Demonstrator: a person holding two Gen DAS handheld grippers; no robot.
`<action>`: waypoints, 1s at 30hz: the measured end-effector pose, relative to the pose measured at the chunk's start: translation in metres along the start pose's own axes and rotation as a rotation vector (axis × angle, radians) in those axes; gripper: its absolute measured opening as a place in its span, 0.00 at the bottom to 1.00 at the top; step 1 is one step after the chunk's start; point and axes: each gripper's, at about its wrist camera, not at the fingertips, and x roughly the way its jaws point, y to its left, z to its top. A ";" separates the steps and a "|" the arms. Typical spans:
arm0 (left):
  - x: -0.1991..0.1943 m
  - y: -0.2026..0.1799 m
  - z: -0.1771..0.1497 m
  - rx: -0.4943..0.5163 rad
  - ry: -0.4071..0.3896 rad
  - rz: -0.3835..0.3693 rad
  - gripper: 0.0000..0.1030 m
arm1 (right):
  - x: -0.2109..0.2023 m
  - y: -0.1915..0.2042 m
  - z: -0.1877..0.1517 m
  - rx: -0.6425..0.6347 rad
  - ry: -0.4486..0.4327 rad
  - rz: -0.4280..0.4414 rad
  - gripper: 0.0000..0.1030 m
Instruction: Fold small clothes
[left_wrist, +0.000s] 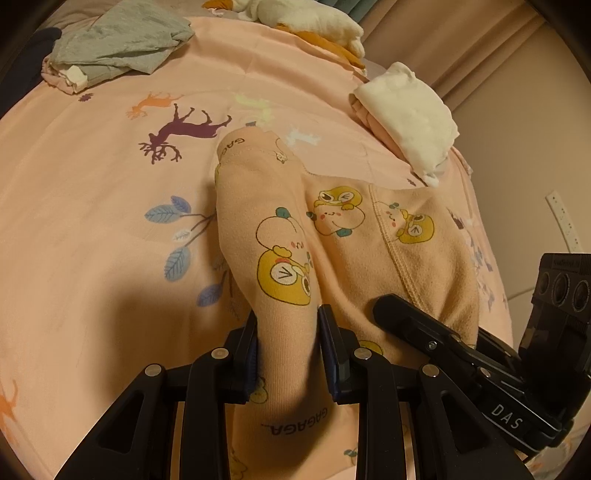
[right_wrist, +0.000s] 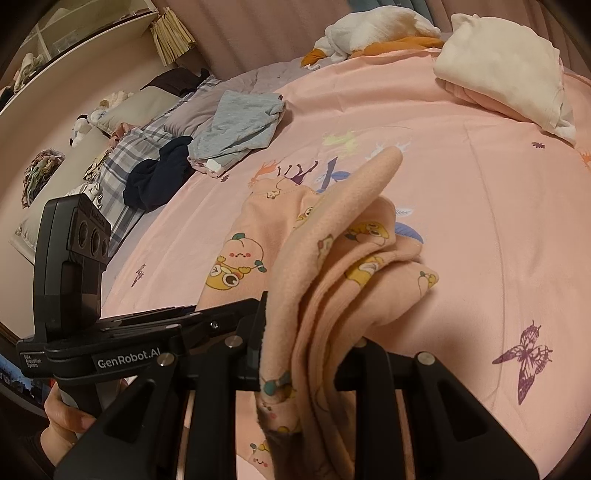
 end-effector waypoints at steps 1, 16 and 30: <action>0.001 0.001 0.001 -0.001 0.001 0.000 0.26 | 0.002 -0.001 0.001 0.003 0.001 -0.001 0.22; 0.014 0.005 0.004 -0.013 0.030 0.012 0.26 | 0.019 -0.011 0.000 0.036 0.027 -0.003 0.22; 0.020 0.012 0.004 -0.036 0.042 0.015 0.26 | 0.025 -0.028 -0.003 0.116 0.042 0.022 0.24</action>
